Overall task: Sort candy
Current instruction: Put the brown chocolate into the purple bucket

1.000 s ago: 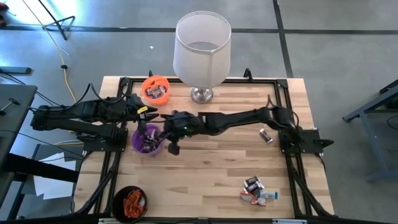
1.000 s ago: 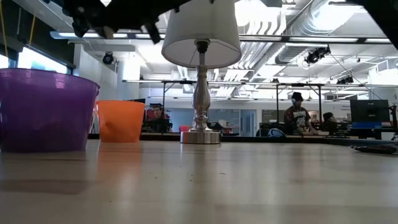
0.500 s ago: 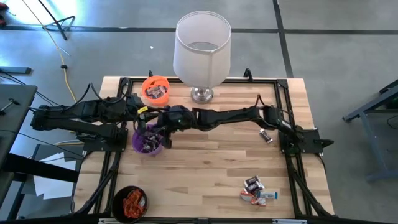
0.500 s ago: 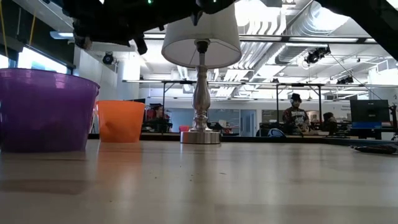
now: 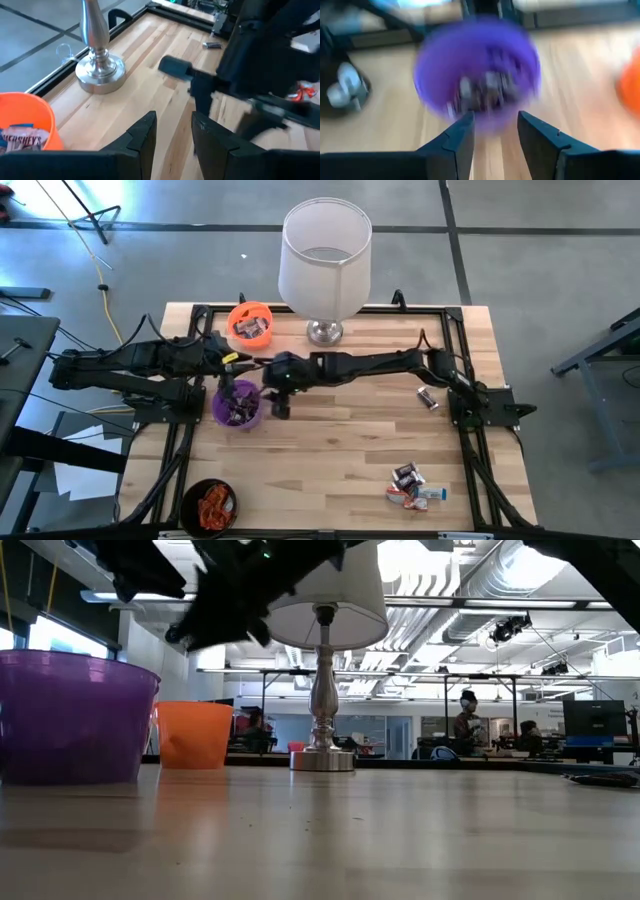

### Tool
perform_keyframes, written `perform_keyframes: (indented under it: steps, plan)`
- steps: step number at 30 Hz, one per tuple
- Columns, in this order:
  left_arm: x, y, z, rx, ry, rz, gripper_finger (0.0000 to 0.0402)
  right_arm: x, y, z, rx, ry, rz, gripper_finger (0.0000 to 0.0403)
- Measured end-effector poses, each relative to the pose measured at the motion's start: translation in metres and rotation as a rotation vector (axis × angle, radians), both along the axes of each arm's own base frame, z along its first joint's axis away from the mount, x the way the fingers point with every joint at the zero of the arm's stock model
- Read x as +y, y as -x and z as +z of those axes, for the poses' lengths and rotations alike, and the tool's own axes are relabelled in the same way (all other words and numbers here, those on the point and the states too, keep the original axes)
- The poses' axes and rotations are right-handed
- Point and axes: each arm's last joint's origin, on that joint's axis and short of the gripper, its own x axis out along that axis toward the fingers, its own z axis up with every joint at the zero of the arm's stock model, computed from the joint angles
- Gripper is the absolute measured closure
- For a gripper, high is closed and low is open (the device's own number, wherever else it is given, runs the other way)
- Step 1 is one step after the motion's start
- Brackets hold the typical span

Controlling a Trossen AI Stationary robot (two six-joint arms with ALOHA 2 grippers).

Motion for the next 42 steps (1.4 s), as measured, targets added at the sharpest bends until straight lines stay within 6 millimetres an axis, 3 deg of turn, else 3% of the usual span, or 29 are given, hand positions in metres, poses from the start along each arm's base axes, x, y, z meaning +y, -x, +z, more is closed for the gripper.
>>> perform_keyframes:
  steps: [4,7,17,24,31,39,42]
  plan:
    - [0.000,0.001,-0.001,0.017,0.000,0.000,0.0292,0.006,0.019,-0.017,0.270,-0.009,-0.033,0.0258]
    - [0.000,0.001,-0.001,0.017,-0.001,-0.001,0.0292,0.023,0.035,-0.024,0.442,0.013,-0.041,0.0258]
    - [0.000,0.001,-0.002,0.031,-0.013,-0.008,0.0292,0.071,0.104,-0.029,0.988,0.355,-0.315,0.0258]
    - [0.000,0.001,-0.002,0.032,-0.013,-0.008,0.0292,0.091,0.130,-0.023,0.973,0.313,-0.353,0.0258]
    - [0.000,0.001,-0.002,0.024,0.001,0.000,0.0292,0.073,0.208,-0.041,0.993,0.307,-0.562,0.0258]
    - [0.000,-0.004,0.008,-0.089,0.008,0.007,0.0292,0.035,0.291,-0.076,0.826,-0.065,-0.690,0.0258]
    - [0.000,-0.005,0.010,-0.119,0.008,0.008,0.0292,0.024,0.318,-0.084,0.822,-0.126,-0.746,0.0258]
